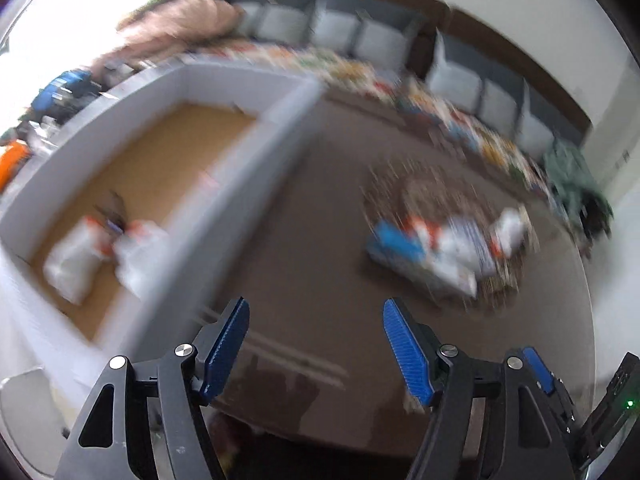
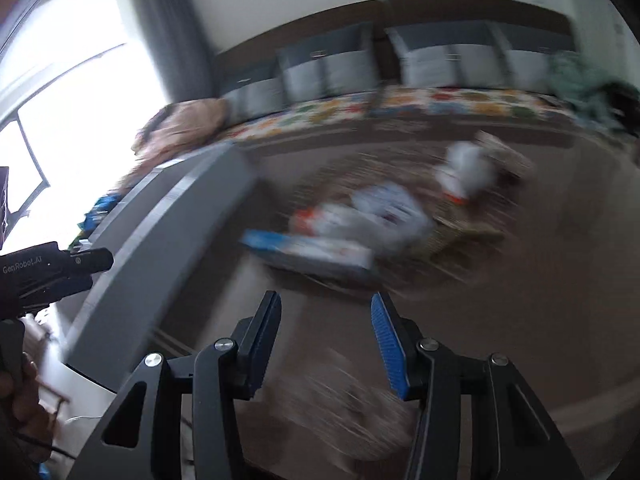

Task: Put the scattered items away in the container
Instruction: 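Move both tools back toward the remaining items on the table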

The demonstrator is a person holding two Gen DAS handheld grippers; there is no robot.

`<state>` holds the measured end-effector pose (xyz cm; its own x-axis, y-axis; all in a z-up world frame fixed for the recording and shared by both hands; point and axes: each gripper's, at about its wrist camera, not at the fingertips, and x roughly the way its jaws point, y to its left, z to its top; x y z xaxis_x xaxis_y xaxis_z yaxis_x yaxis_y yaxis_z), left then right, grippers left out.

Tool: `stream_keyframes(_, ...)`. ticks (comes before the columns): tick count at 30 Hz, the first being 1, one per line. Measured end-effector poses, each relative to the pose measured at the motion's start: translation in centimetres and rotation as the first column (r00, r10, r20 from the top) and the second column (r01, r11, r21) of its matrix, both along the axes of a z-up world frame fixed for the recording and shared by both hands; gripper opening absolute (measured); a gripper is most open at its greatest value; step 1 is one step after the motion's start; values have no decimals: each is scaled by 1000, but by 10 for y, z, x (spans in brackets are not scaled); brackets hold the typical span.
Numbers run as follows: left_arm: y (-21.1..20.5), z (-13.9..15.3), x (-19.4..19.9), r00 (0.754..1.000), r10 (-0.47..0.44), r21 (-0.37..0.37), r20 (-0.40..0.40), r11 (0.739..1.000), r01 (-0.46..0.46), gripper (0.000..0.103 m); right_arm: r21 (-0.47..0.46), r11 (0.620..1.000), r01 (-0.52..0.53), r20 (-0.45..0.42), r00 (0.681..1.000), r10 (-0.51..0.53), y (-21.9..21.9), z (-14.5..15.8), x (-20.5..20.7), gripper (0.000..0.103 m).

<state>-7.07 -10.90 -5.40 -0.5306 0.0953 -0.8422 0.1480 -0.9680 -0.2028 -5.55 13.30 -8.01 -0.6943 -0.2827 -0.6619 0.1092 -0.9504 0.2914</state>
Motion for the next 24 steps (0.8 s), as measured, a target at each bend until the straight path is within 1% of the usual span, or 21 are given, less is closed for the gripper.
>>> stream_keyframes(1, 13, -14, 0, 999, -34, 11, 27, 999, 33, 69, -4, 1000, 31, 10, 999, -31, 9, -6, 6, 48)
stream_keyframes(4, 48, -43, 0, 989, -116, 36, 91, 993, 113, 69, -13, 992, 122, 42, 992, -122, 38, -25, 23, 48)
stream_keyframes(7, 53, -41, -15, 992, -92, 24, 88, 996, 90, 69, -19, 977, 213, 75, 975, -211, 66, -43, 40, 48)
stream_keyframes(9, 57, -39, -25, 994, -75, 15, 85, 997, 74, 69, -35, 972, 232, 82, 970, -229, 73, -45, 39, 48)
stream_keyframes(11, 61, -38, -35, 995, -59, 7, 83, 998, 58, 69, -36, 973, 230, 85, 970, -226, 75, -47, 40, 48)
stream_keyframes(15, 68, -35, -55, 997, -26, -10, 78, 1000, 27, 69, -38, 981, 189, 118, 976, -183, 66, -59, 35, 48)
stream_keyframes(18, 73, -33, -70, 997, -1, -23, 74, 1000, 3, 69, -54, 984, 169, 111, 980, -162, 64, -62, 31, 48)
stream_keyframes(20, 76, -32, -79, 997, 17, -30, 73, 999, -15, 69, -101, 985, 143, 98, 986, -133, 67, -57, 10, 48)
stream_keyframes(21, 70, -38, -76, 995, 40, -23, 87, 999, -39, 69, -117, 985, 129, 89, 989, -119, 67, -53, -4, 48)
stream_keyframes(22, 65, -45, -72, 993, 62, -17, 102, 998, -60, 69, -115, 986, 122, 90, 990, -112, 66, -51, -17, 48)
stream_keyframes(24, 58, -59, -67, 987, 71, -14, 140, 997, -70, 69, -57, 991, 121, 107, 988, -115, 63, -49, -50, 48)
